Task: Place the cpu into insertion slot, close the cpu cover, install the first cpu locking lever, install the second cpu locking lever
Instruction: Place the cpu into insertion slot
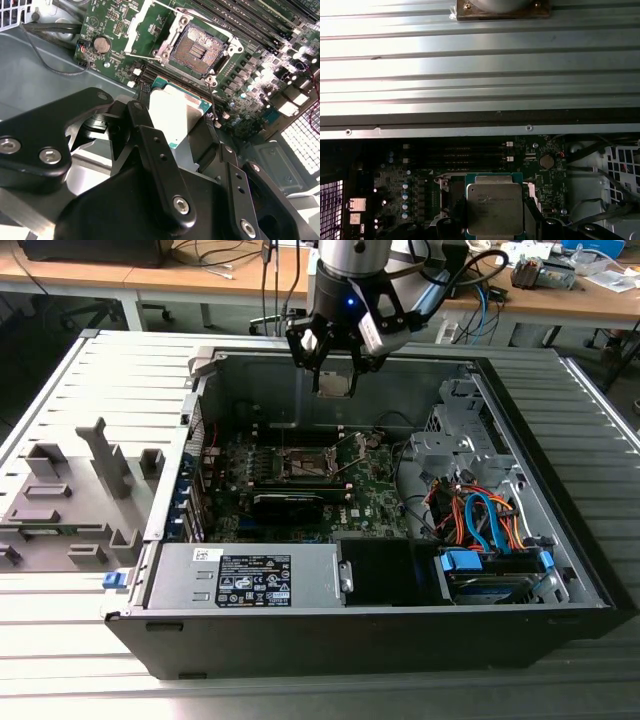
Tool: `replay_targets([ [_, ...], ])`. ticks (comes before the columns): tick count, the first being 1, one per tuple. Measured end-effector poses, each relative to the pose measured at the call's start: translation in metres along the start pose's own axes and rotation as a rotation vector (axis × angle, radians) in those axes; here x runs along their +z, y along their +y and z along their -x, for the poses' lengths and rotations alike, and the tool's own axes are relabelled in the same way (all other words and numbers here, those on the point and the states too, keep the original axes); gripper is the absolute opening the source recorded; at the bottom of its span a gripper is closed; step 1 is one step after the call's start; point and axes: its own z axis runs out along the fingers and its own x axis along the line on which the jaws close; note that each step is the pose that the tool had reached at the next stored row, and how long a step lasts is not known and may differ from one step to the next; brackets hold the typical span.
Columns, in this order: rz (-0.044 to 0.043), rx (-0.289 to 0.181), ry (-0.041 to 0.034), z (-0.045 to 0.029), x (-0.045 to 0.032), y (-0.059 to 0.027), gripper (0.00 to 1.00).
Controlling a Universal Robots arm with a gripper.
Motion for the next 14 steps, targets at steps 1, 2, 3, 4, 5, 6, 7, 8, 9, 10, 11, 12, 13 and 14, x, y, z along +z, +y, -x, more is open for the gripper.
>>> replay_targets([
  [1,-0.0001,0.000,0.0000,0.0000,0.0001,-0.0001,0.54],
  [2,-0.0001,0.000,0.0000,0.0000,0.0003,-0.0001,0.54],
  [3,-0.0001,0.000,0.0000,0.0001,0.0005,-0.0002,0.54],
  [4,-0.0001,0.000,0.0000,0.0001,0.0006,-0.0002,0.54],
  [5,-0.0001,0.000,0.0000,0.0001,0.0008,-0.0003,0.54],
  [6,-0.0001,0.000,0.0000,0.0001,0.0010,-0.0003,0.54],
  [7,-0.0001,0.000,0.0000,0.0001,0.0012,-0.0003,0.54],
  [8,0.0000,0.000,0.0000,0.0001,0.0014,-0.0004,0.54],
  [9,-0.0001,0.000,0.0000,0.0001,0.0015,-0.0004,0.54],
  [10,-0.0001,0.000,0.0000,0.0001,0.0017,-0.0004,0.54],
  [11,-0.0001,0.000,0.0000,0.0001,0.0018,-0.0004,0.54],
  [12,-0.0001,0.000,0.0000,0.0001,0.0021,-0.0004,0.54],
  [13,0.0000,0.000,0.0000,0.0001,0.0024,-0.0005,0.54],
  [14,-0.0001,0.000,0.0000,0.0001,0.0025,-0.0005,0.54],
])
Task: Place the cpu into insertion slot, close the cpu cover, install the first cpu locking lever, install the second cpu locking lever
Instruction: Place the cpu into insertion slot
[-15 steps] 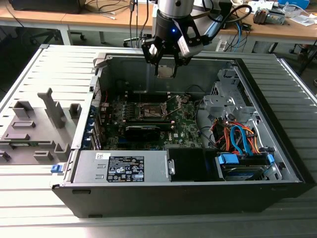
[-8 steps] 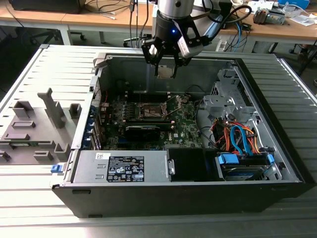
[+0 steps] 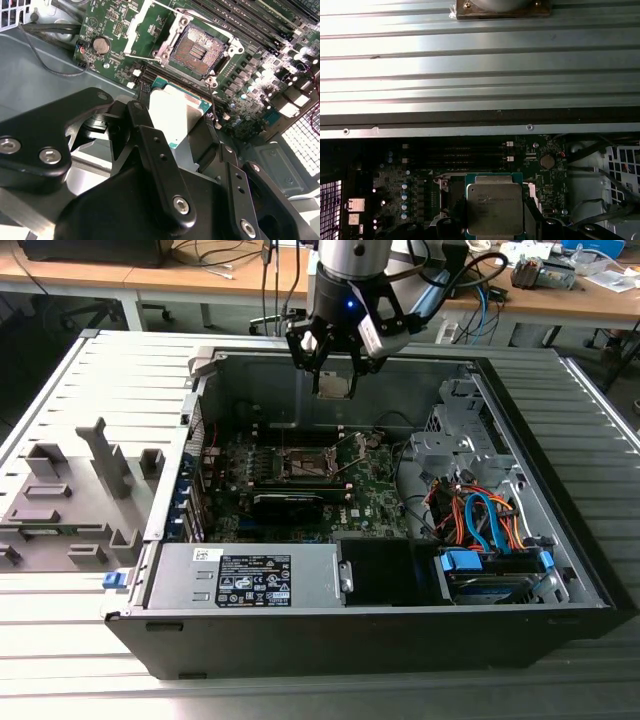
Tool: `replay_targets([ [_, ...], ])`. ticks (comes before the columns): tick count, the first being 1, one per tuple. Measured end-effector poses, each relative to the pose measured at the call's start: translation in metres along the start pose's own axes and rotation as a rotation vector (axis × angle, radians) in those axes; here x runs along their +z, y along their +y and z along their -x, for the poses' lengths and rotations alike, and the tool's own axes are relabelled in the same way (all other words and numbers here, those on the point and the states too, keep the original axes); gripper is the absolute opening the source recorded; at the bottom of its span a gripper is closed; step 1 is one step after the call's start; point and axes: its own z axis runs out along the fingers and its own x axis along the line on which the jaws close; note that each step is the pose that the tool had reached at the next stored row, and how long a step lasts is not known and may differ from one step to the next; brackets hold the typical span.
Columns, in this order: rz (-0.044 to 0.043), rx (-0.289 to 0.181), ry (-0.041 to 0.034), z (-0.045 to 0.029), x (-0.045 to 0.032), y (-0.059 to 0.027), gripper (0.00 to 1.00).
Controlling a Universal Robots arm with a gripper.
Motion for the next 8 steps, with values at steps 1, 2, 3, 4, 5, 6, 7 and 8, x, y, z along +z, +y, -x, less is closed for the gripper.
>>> replay_targets([
  [1,0.0000,0.000,0.0000,0.0000,0.0001,0.0000,0.54],
  [2,0.0000,0.000,0.0001,0.0000,0.0003,0.0000,0.54],
  [3,0.0000,0.000,0.0000,0.0000,0.0005,-0.0001,0.54],
  [4,0.0000,0.000,0.0000,0.0000,0.0007,-0.0001,0.54],
  [5,0.0000,0.000,0.0000,0.0000,0.0008,-0.0001,0.54],
  [6,0.0000,0.000,0.0000,0.0000,0.0010,-0.0001,0.54],
  [7,0.0000,0.000,0.0001,0.0000,0.0011,-0.0001,0.54],
  [8,0.0000,0.000,0.0000,-0.0001,0.0014,-0.0001,0.54],
])
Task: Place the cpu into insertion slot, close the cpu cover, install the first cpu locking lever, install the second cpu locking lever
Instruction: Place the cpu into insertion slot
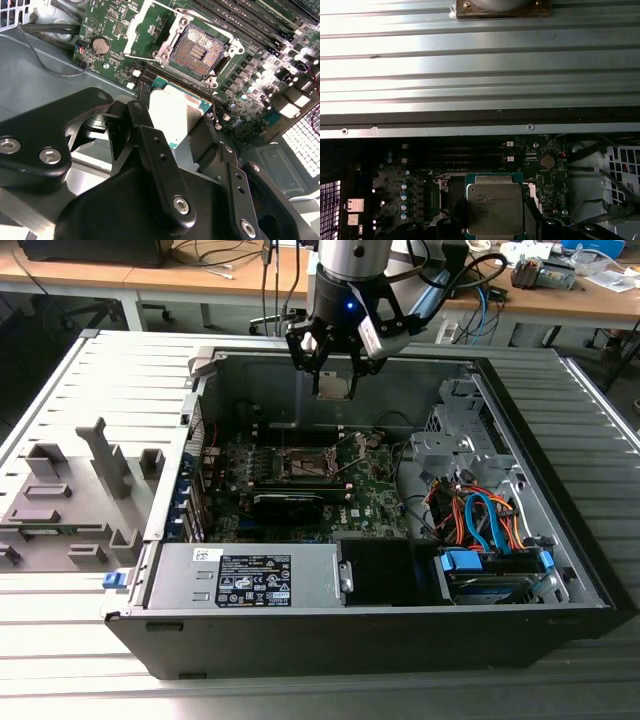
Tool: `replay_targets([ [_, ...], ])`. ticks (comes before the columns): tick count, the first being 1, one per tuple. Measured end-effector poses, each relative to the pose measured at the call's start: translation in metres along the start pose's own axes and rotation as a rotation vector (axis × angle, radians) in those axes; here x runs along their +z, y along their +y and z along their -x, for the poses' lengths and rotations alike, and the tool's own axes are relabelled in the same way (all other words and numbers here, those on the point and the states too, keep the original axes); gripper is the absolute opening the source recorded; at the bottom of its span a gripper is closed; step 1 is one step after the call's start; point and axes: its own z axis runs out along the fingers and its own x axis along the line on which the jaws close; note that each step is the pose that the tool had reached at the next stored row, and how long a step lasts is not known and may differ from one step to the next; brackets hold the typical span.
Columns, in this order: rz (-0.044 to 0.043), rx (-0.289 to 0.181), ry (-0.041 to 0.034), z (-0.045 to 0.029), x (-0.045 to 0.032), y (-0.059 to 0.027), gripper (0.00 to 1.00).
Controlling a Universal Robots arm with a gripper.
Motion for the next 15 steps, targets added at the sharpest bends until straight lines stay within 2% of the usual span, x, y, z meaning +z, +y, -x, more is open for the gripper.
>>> replay_targets([
  [15,0.0000,0.000,0.0000,-0.0018,0.0029,-0.0003,0.54],
])
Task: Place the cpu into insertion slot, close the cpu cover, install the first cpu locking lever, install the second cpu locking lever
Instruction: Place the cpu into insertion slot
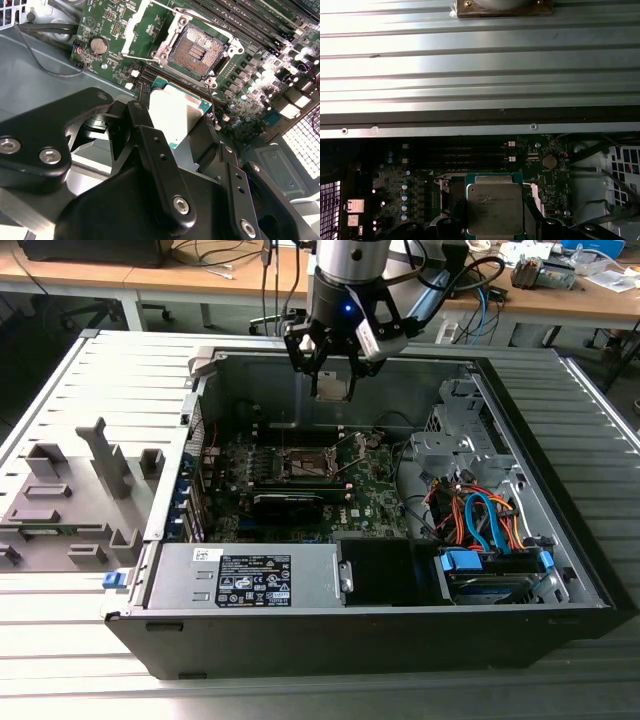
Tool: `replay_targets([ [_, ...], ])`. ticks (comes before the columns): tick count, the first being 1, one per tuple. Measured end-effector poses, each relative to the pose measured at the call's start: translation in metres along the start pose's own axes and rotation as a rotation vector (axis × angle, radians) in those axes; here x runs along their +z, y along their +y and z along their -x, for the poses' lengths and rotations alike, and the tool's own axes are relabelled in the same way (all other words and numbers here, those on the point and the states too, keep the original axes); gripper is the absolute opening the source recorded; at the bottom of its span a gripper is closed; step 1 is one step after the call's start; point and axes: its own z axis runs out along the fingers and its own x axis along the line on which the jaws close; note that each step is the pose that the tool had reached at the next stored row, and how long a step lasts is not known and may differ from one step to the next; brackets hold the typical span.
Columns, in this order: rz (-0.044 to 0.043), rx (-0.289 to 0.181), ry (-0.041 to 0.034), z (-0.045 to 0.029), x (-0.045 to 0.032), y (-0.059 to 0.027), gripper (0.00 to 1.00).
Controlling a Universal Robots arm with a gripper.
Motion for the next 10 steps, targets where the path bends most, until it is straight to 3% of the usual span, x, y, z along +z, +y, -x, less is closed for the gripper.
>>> replay_targets([
  [10,0.0000,0.000,0.0000,-0.0004,0.0019,0.0004,0.54],
])
